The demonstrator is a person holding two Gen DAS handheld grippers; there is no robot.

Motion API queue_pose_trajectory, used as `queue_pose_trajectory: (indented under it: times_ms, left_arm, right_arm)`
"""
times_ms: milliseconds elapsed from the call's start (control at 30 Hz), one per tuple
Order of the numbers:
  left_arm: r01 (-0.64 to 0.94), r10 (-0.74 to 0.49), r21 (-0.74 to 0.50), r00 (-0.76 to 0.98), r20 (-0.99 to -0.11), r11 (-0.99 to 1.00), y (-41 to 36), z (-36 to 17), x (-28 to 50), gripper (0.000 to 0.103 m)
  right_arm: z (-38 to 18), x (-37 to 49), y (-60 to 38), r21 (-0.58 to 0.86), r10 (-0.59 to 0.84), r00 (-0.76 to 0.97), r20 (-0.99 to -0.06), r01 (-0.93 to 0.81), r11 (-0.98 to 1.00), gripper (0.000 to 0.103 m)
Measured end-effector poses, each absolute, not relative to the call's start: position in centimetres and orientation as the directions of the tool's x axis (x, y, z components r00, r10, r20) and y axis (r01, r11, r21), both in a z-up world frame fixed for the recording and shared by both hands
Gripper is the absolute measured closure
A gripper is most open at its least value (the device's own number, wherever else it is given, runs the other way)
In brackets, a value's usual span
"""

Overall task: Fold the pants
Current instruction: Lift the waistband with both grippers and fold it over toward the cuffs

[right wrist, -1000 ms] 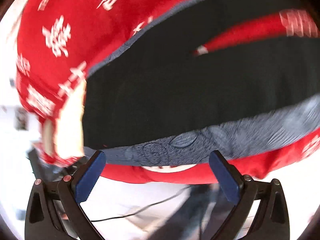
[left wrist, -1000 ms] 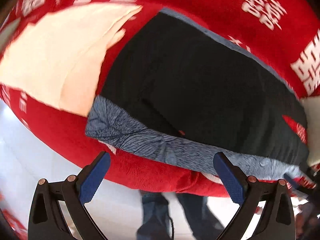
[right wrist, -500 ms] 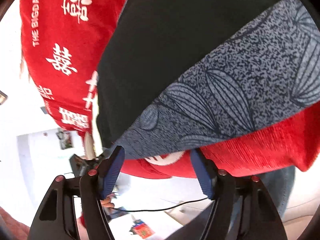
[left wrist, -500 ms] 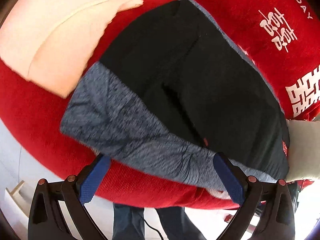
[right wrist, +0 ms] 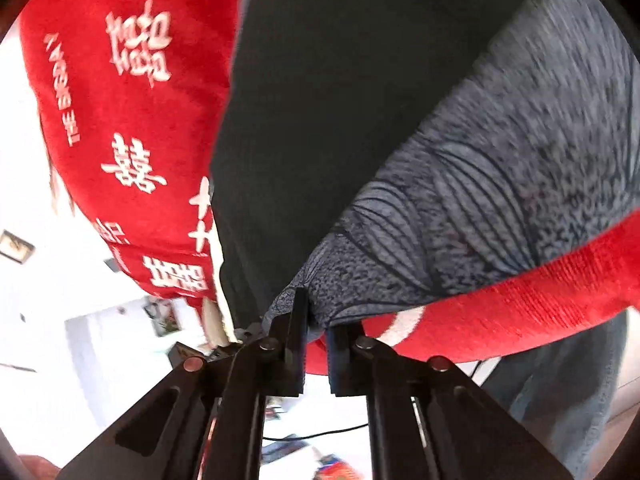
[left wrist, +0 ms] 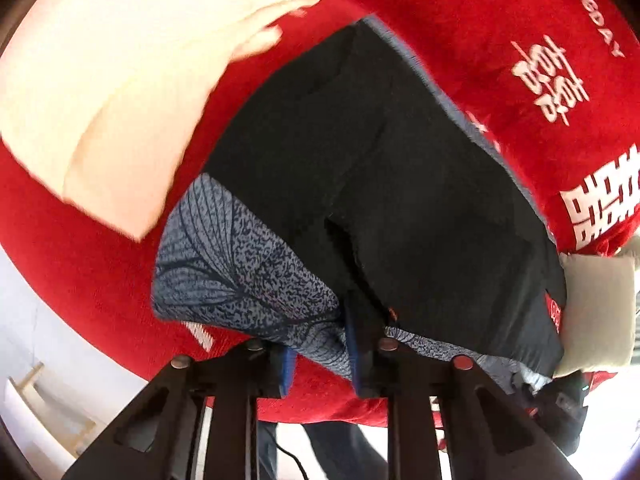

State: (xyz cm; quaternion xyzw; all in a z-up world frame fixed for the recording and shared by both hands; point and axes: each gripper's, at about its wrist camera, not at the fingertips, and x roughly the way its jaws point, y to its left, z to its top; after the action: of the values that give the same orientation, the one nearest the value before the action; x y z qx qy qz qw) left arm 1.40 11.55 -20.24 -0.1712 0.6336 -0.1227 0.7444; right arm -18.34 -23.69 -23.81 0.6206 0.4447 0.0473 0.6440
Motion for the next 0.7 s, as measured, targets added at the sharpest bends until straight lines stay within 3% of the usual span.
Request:
queue_pose_trajectory:
  times_ms: [367, 500, 700]
  left_arm:
    - [0.045, -0.419, -0.424, 0.285, -0.862, 0.904, 7.6, -10.8, 8.9, 0.082]
    - [0.071, -0.389, -0.389, 0.331, -0.86, 0.919, 4.3, -9.8, 15.3, 0.082]
    - [0.06, -0.288, -0.284, 0.327, -0.9, 0.957, -0.3, -13.8, 24.0, 0.082]
  right_arm:
    - [-12.9, -7.9, -28.8, 0.846, 0.607, 0.593, -0.528, 0.307, 0.436, 0.095]
    - [-12.9, -0.7, -31.5, 0.812, 0.612, 0.544, -0.574, 0.283, 0.51, 0.095]
    - [-16.7, 9.2, -34.2, 0.735, 0.596, 0.439, -0.672, 0.298, 0.61, 0.095]
